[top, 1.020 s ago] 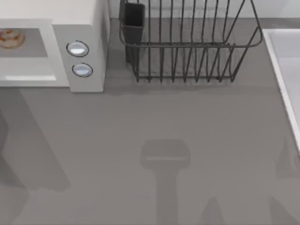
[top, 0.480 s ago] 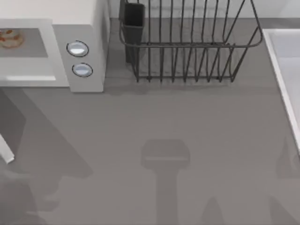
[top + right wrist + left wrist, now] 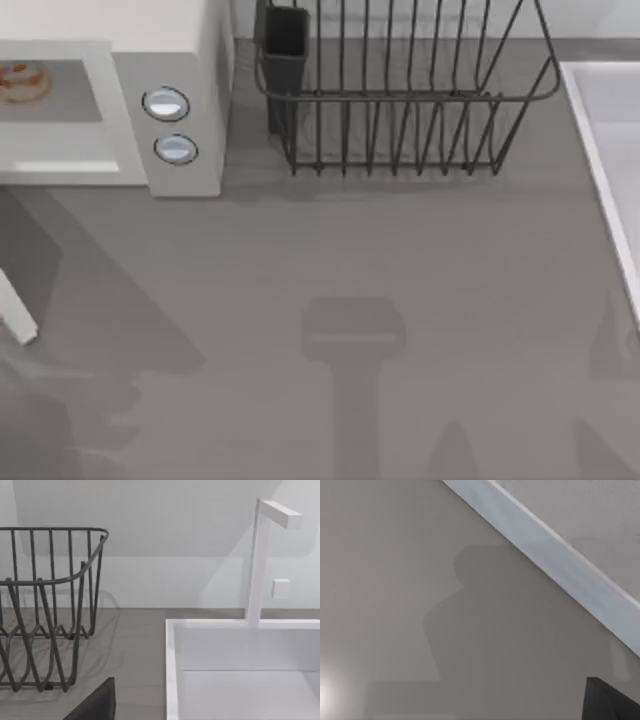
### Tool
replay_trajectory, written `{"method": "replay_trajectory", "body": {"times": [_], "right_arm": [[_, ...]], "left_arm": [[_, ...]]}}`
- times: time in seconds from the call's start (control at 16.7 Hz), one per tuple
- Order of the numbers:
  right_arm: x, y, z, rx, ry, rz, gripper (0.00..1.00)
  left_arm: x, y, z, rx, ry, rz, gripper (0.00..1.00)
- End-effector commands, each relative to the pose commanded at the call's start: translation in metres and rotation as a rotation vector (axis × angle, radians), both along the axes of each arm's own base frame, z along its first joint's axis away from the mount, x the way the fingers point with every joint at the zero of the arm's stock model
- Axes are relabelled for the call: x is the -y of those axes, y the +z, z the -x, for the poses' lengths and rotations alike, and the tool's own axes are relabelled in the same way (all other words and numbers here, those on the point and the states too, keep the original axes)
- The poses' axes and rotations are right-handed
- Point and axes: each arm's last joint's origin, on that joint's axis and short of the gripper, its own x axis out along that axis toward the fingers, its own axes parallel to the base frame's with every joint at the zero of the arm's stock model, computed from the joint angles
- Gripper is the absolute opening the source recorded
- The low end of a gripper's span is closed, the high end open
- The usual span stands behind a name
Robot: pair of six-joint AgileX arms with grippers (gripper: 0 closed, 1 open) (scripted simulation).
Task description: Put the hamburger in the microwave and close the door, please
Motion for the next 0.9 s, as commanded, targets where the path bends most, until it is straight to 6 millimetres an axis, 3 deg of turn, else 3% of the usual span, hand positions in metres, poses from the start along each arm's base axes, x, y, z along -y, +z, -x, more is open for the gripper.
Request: {"method": "replay_trajectory", "body": {"times": [0.54, 0.9], "right_arm": [[0.000, 0.000, 0.000, 0.000, 0.000, 0.000, 1.00], [0.000, 0.000, 0.000, 0.000, 0.000, 0.000, 1.00]], "left_arm": [[0.084, 0.000, 0.000, -0.002, -0.014, -0.001, 0.00], [0.092, 0.000, 0.003, 0.004, 0.001, 0.003, 0.00]]}}
